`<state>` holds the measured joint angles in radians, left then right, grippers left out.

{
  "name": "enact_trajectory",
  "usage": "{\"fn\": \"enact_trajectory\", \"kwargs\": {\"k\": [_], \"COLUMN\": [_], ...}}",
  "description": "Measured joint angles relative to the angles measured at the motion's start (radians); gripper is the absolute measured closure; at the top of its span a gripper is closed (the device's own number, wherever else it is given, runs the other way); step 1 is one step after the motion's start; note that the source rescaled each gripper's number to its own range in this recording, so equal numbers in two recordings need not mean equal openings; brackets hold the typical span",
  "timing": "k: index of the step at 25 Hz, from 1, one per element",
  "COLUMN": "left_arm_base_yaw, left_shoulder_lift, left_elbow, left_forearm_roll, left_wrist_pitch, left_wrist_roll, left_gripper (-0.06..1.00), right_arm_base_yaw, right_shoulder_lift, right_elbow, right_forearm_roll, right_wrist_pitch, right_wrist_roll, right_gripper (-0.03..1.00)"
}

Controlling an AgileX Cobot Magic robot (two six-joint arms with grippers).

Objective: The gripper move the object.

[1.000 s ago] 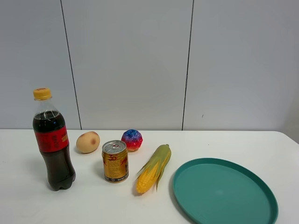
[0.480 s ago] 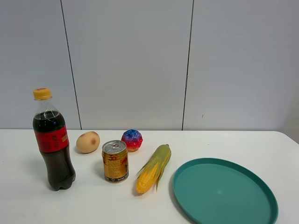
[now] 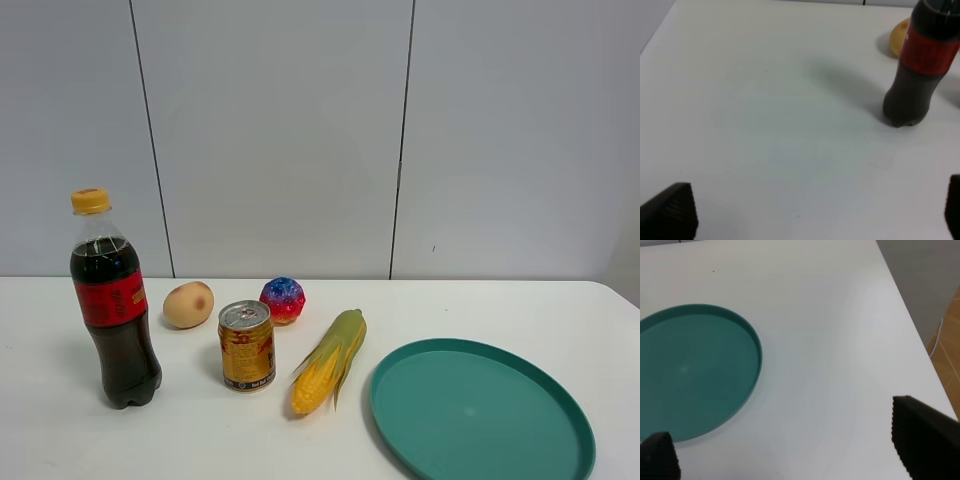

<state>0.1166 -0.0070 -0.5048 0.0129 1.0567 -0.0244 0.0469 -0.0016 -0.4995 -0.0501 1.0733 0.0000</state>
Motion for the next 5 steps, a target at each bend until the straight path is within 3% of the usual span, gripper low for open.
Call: {"fn": "enact_trajectory", "kwargs": {"k": [5], "left_arm_base_yaw": [0.000], "left_shoulder_lift": [0.000], "left_elbow": [0.000], "left_forearm_roll": [0.000], "left_wrist_pitch": [0.000], "left_wrist_roll": [0.000], "left_gripper": [-0.06], "right_arm_base_yaw": [0.000], "right_shoulder_lift": [0.000], "right_elbow": [0.000], "right_forearm_roll": [0.000], "right_wrist_pitch": [0.000], "right_wrist_roll": [0.000], "right_gripper": [0.35]}}
